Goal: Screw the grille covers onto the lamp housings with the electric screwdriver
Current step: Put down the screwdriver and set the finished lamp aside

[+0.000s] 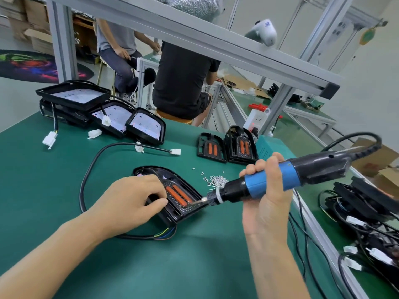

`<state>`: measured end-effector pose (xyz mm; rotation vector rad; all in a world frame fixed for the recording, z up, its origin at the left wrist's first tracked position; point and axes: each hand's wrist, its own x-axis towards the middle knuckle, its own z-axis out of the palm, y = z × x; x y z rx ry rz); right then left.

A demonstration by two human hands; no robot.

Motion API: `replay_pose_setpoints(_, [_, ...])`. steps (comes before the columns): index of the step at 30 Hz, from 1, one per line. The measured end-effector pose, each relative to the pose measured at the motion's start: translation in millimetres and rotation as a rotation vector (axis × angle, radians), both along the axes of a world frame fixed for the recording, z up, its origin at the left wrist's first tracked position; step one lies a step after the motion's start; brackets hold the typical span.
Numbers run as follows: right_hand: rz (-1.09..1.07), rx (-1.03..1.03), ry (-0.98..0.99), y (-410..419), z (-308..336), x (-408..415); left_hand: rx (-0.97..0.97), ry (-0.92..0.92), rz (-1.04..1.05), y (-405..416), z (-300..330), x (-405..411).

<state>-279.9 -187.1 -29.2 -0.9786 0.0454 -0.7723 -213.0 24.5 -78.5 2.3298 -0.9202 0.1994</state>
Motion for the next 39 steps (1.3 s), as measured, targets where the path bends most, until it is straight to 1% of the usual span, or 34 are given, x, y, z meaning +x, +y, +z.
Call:
replay_pose_setpoints(5, [-0.196,-0.071,0.098,-42.2,13.4,-1.9,-0.027,0.023,-0.01,3.0,1.6,-3.2])
replay_pose_setpoints(8, [-0.256,-0.116,0.261,-74.7,17.1,-4.1,-0.088,0.024,0.018,6.2,0.1,-2.2])
replay_pose_setpoints(10, [-0.263,-0.183,0.401,-97.5,15.4,-5.8,-0.151,0.003,0.084,8.1,-2.3,2.8])
replay_pose_setpoints(13, [-0.283,-0.404,0.667,-126.9,4.3,-6.0,-0.225,-0.051,0.22,12.4,-9.8,14.6])
replay_pose_setpoints(15, [-0.288,-0.532,0.831,-140.3,-7.2,-5.3,-0.23,-0.078,0.311,16.5,-17.7,22.2])
replay_pose_setpoints(17, [-0.283,-0.671,0.983,-150.0,-20.4,-4.6,-0.192,-0.094,0.419,20.7,-28.5,30.0])
replay_pose_setpoints(20, [-0.277,-0.926,1.215,-159.8,-39.9,-2.6,-0.1,-0.036,0.581,27.9,-46.6,38.2])
replay_pose_setpoints(23, [-0.279,-1.13,1.389,-164.6,-54.2,1.7,-0.047,0.006,0.668,38.9,-69.6,43.5])
replay_pose_setpoints(25, [-0.298,-1.226,1.453,-165.9,-60.0,5.1,-0.026,0.026,0.689,45.2,-81.8,47.5])
replay_pose_setpoints(27, [-0.296,-1.273,1.491,-165.9,-63.6,8.2,-0.015,0.035,0.7,48.0,-88.4,51.5])
replay_pose_setpoints(35, [-0.328,-1.509,1.531,-160.6,-69.7,13.1,0.059,0.029,0.688,52.1,-98.3,58.8])
replay_pose_setpoints(39, [-0.338,-1.603,1.603,-161.0,-68.5,15.7,0.057,0.028,0.686,45.6,-92.3,51.4])
